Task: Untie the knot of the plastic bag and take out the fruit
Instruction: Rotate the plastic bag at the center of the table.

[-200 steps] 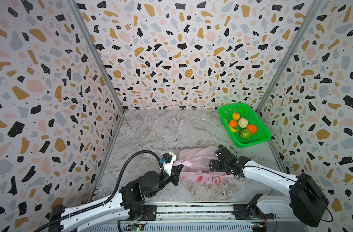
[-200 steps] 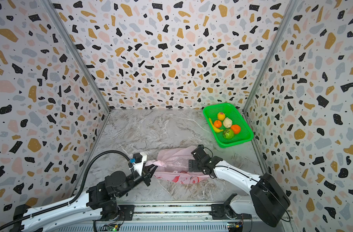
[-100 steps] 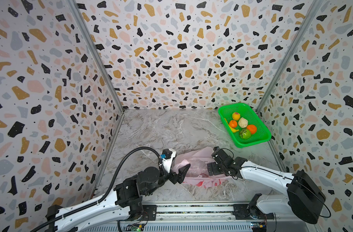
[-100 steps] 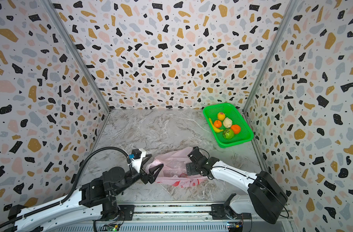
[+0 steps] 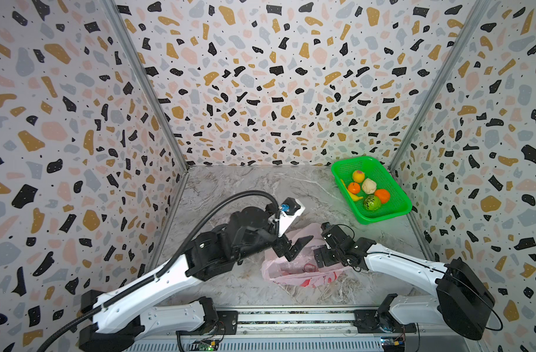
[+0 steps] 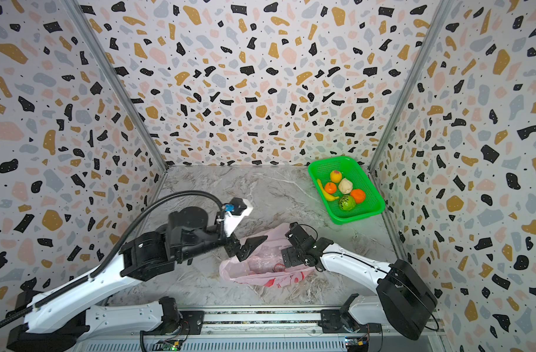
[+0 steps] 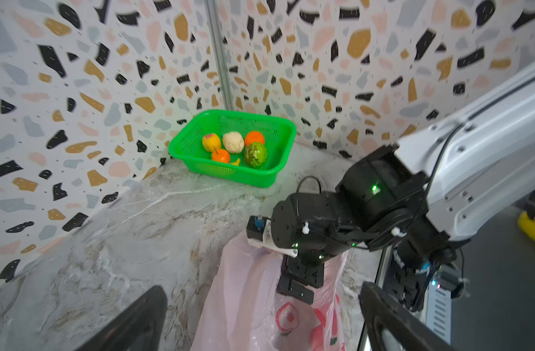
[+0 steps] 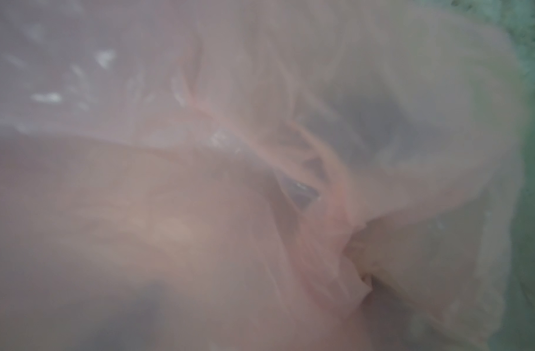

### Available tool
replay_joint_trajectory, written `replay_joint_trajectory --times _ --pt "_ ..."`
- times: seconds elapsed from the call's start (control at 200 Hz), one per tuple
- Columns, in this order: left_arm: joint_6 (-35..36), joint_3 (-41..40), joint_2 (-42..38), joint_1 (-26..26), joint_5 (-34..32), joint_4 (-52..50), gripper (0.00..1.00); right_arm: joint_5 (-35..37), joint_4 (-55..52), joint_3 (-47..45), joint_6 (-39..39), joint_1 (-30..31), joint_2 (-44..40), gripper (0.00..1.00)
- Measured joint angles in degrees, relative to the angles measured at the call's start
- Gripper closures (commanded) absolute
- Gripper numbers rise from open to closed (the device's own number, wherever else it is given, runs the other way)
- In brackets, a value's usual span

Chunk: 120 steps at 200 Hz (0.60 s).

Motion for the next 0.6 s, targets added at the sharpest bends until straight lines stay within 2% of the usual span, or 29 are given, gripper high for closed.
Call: replay_joint_trajectory --times 0.27,0.601 --pt "7.23 0.00 13.51 4.61 5.70 -5.29 0.00 -1.99 0.33 -0.04 -0.31 -0.94 -2.45 0.00" --pt "9.25 -6.69 18.25 4.20 3.41 -3.85 0.06 -3.87 1.40 -1.18 -0.28 -1.40 -4.20 0.00"
